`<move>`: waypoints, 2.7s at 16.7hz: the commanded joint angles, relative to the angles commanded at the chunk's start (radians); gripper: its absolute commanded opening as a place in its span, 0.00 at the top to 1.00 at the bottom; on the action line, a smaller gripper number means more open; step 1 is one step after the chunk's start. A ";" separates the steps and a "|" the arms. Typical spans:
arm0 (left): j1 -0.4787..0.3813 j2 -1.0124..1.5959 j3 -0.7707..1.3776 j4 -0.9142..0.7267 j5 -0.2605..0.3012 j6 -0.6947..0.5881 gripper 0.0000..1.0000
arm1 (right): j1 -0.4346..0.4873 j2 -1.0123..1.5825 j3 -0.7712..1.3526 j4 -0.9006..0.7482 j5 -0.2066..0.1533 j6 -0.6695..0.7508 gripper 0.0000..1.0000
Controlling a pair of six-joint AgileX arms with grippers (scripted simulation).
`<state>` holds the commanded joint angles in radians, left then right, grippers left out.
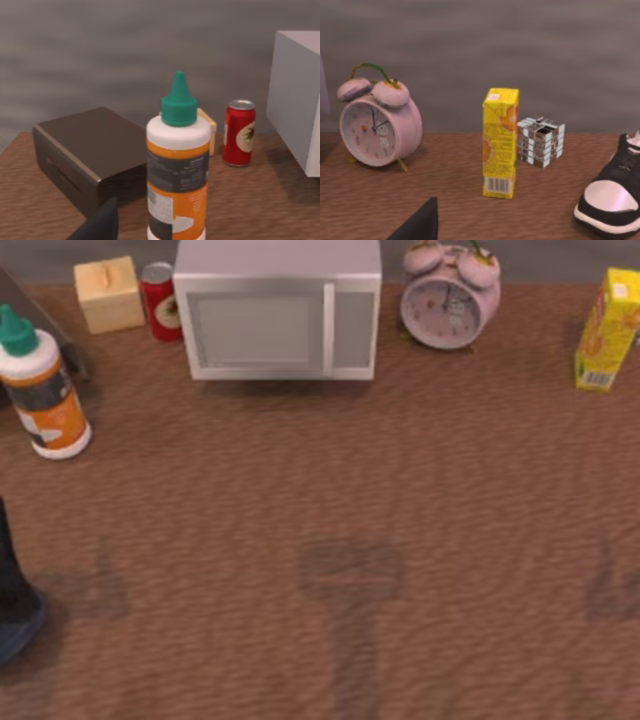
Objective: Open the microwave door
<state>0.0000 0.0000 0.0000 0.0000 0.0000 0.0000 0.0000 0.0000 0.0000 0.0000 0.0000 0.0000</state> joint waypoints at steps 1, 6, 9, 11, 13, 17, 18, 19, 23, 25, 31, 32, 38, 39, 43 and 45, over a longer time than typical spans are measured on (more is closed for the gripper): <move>0.000 0.000 0.000 0.000 0.000 0.000 0.00 | 0.000 0.000 0.000 0.000 0.000 0.000 0.00; -0.042 0.104 0.102 -0.038 -0.023 -0.036 0.00 | 0.000 0.000 0.000 0.000 0.000 0.000 0.00; -0.107 0.292 0.279 -0.102 -0.064 -0.091 0.00 | 0.000 0.000 0.000 0.000 0.000 0.000 0.00; -0.160 0.463 0.433 -0.157 -0.098 -0.137 0.00 | 0.000 0.000 0.000 0.000 0.000 0.000 0.00; -0.221 0.662 0.606 -0.219 -0.136 -0.188 0.00 | 0.000 0.000 0.000 0.000 0.000 0.000 0.00; -0.350 1.103 0.978 -0.352 -0.217 -0.296 0.00 | 0.000 0.000 0.000 0.000 0.000 0.000 0.00; -0.382 1.215 1.072 -0.386 -0.236 -0.323 0.00 | 0.000 0.000 0.000 0.000 0.000 0.000 0.00; -0.414 1.325 1.164 -0.418 -0.256 -0.350 0.00 | 0.000 0.000 0.000 0.000 0.000 0.000 0.00; -0.529 1.724 1.499 -0.536 -0.325 -0.446 0.00 | 0.000 0.000 0.000 0.000 0.000 0.000 0.00; -0.576 1.883 1.633 -0.584 -0.353 -0.485 0.00 | 0.000 0.000 0.000 0.000 0.000 0.000 0.00; -0.652 2.126 1.833 -0.664 -0.396 -0.548 0.00 | 0.000 0.000 0.000 0.000 0.000 0.000 0.00; -0.654 2.130 1.836 -0.666 -0.397 -0.549 0.00 | 0.000 0.000 0.000 0.000 0.000 0.000 0.00; -0.646 2.146 1.845 -0.652 -0.392 -0.541 0.00 | 0.000 0.000 0.000 0.000 0.000 0.000 0.00; -0.639 2.171 1.860 -0.638 -0.388 -0.535 0.00 | 0.000 0.000 0.000 0.000 0.000 0.000 0.00; -0.602 2.318 1.932 -0.562 -0.364 -0.502 0.00 | 0.000 0.000 0.000 0.000 0.000 0.000 0.00; -0.592 2.346 1.948 -0.542 -0.358 -0.493 0.00 | 0.000 0.000 0.000 0.000 0.000 0.000 0.00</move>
<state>-0.5919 2.3459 1.9485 -0.5423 -0.3576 -0.4932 0.0000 0.0000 0.0000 0.0000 0.0000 0.0000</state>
